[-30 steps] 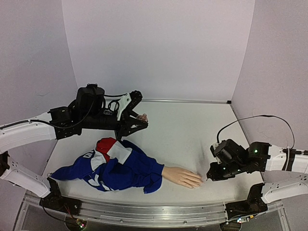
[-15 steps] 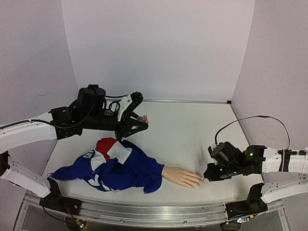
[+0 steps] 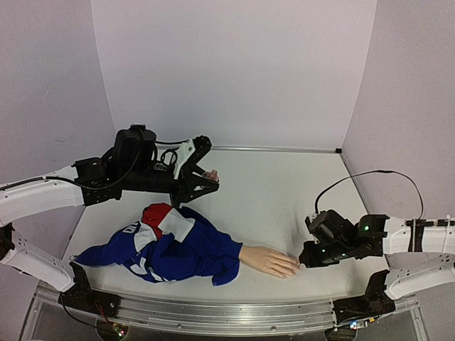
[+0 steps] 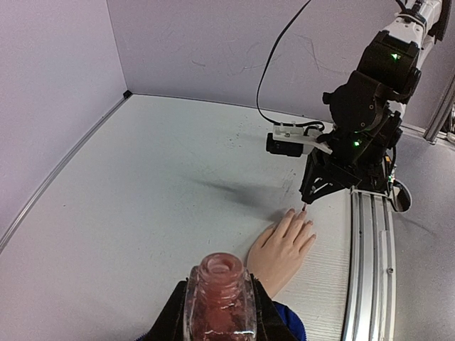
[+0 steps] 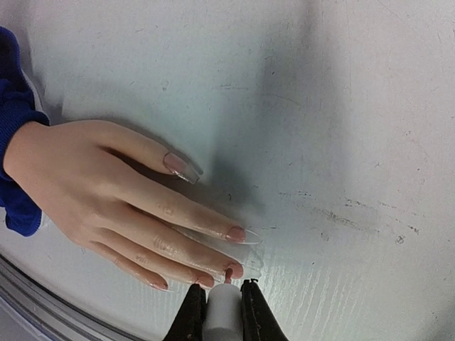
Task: Paint the nails
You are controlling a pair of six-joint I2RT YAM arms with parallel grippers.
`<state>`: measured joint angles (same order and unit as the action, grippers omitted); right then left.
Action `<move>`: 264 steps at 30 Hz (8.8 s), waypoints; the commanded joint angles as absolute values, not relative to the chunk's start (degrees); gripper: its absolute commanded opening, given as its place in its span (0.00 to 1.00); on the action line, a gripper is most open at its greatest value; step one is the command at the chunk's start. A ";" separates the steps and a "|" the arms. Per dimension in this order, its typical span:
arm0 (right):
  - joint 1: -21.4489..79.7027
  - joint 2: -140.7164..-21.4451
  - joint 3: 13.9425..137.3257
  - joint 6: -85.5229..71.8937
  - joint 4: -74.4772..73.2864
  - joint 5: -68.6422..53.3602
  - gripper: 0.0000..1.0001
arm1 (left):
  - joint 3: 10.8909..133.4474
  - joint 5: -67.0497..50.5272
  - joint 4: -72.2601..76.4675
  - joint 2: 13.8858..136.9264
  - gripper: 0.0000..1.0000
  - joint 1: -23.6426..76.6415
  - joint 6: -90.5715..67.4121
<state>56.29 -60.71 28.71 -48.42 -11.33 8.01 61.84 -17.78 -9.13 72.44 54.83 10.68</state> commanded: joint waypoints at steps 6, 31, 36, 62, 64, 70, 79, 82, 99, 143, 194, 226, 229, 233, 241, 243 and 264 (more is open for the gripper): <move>56.53 -61.22 28.13 -49.81 -13.07 8.56 0.00 | 64.19 -18.19 -7.38 71.86 0.00 55.11 11.45; 56.60 -60.73 27.53 -49.31 -12.33 7.41 0.00 | 64.24 -18.72 -7.47 72.22 0.00 55.11 11.29; 56.54 -60.51 27.50 -49.52 -12.30 7.92 0.00 | 64.25 -18.85 -7.47 72.36 0.00 55.11 11.34; 56.58 -60.54 27.72 -49.59 -11.86 8.45 0.00 | 64.22 -19.07 -7.47 72.27 0.00 55.11 11.44; 56.54 -61.13 27.91 -49.74 -11.95 8.52 0.00 | 64.20 -19.22 -7.47 72.25 0.00 55.10 11.35; 56.59 -62.20 28.21 -49.86 -11.95 8.96 0.00 | 64.27 -19.32 -7.48 72.33 0.00 55.11 11.34; 56.52 -62.97 28.37 -50.42 -12.55 9.86 0.00 | 64.37 -19.46 -7.47 72.46 0.00 55.11 11.34; 56.53 -63.09 28.39 -50.60 -12.66 10.25 0.00 | 64.34 -19.42 -7.47 72.35 0.00 55.11 11.37; 56.57 -63.61 27.97 -51.63 -13.62 11.14 0.00 | 64.16 -19.42 -7.56 72.28 0.00 55.11 11.39; 56.60 -55.27 27.28 -48.56 -13.36 8.35 0.00 | 64.22 -19.96 -7.56 72.38 0.00 55.11 11.08; 56.52 -60.91 26.85 -49.55 -10.01 7.55 0.00 | 63.96 -19.78 -7.56 72.09 0.00 55.11 11.44; 56.59 -60.43 26.47 -52.53 -16.10 10.22 0.00 | 64.05 -19.85 -7.56 72.18 0.00 55.11 11.34; 56.54 -58.95 27.04 -52.70 -17.88 11.00 0.00 | 64.06 -19.86 -7.56 72.08 0.00 55.11 11.34; 56.58 -55.18 26.77 -50.39 -17.84 9.90 0.00 | 63.92 -19.85 -7.56 72.00 0.00 55.11 11.36; 56.54 -53.05 26.08 -47.99 -12.92 7.96 0.00 | 64.02 -19.95 -7.56 72.16 0.00 55.11 11.36; 56.53 -54.94 26.44 -47.90 -12.47 7.91 0.00 | 63.94 -19.86 -7.56 72.01 0.00 55.10 11.34; 56.54 -58.39 27.10 -47.14 -10.37 7.46 0.00 | 64.18 -20.04 -7.57 72.26 0.00 55.10 11.62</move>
<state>56.29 -57.78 26.20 -47.81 -10.13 7.07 61.84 -19.31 -9.15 72.53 54.83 10.72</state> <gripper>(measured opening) 0.134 0.211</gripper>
